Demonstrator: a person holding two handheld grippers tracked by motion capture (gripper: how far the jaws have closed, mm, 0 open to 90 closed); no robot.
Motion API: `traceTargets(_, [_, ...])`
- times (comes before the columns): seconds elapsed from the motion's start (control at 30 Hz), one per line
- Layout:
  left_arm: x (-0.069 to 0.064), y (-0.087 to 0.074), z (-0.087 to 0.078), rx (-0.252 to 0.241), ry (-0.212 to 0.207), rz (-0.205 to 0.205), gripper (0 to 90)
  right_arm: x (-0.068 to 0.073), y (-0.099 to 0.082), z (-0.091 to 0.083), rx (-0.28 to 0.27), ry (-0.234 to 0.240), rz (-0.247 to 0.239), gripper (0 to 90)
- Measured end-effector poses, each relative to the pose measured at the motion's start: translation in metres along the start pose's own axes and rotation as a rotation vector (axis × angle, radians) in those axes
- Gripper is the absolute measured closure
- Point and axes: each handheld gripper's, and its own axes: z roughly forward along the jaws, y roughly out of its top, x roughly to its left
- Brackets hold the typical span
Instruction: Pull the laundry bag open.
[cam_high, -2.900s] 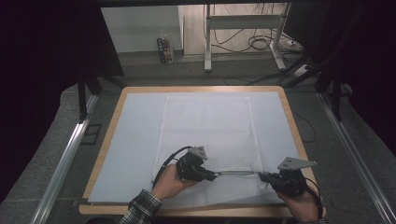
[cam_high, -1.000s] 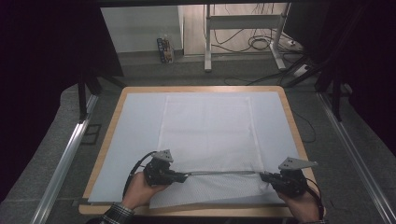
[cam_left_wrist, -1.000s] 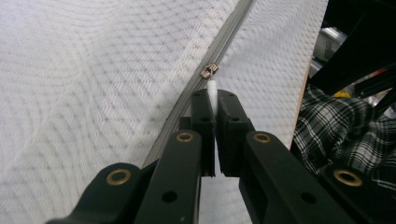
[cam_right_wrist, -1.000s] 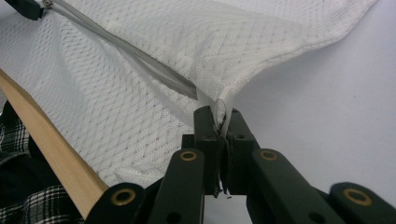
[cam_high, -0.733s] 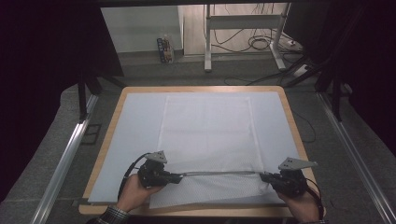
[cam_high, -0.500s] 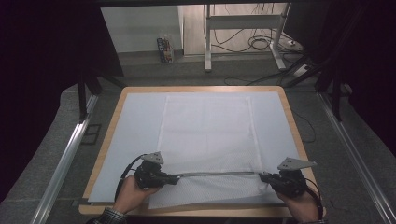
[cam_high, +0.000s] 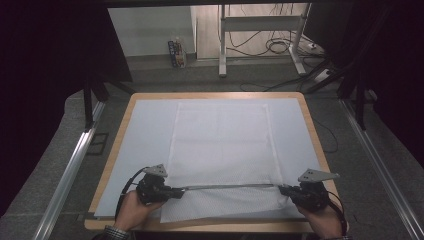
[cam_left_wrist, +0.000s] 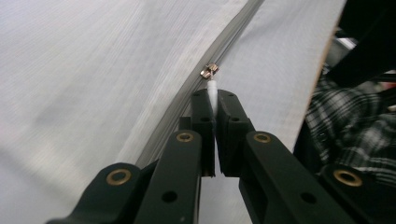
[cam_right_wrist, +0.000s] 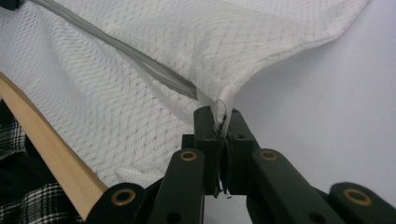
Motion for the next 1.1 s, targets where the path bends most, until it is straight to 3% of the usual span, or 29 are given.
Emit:
traceTargets(0.7, [0.008,-0.021,-0.018,-0.004,0.052,-0.036,87.6,0.0,-0.001,0.0,0.005,-0.006,-0.001,85.3])
traceTargets(0.87, [0.009,-0.025,-0.021,-0.01,0.048,-0.045,87.7,0.0,-0.001,0.0,0.008,-0.009,-0.003,85.3])
traceTargets(1.1, [0.012,-0.029,-0.026,-0.007,0.079,-0.056,87.6,0.001,-0.001,0.0,0.008,-0.01,0.002,85.4])
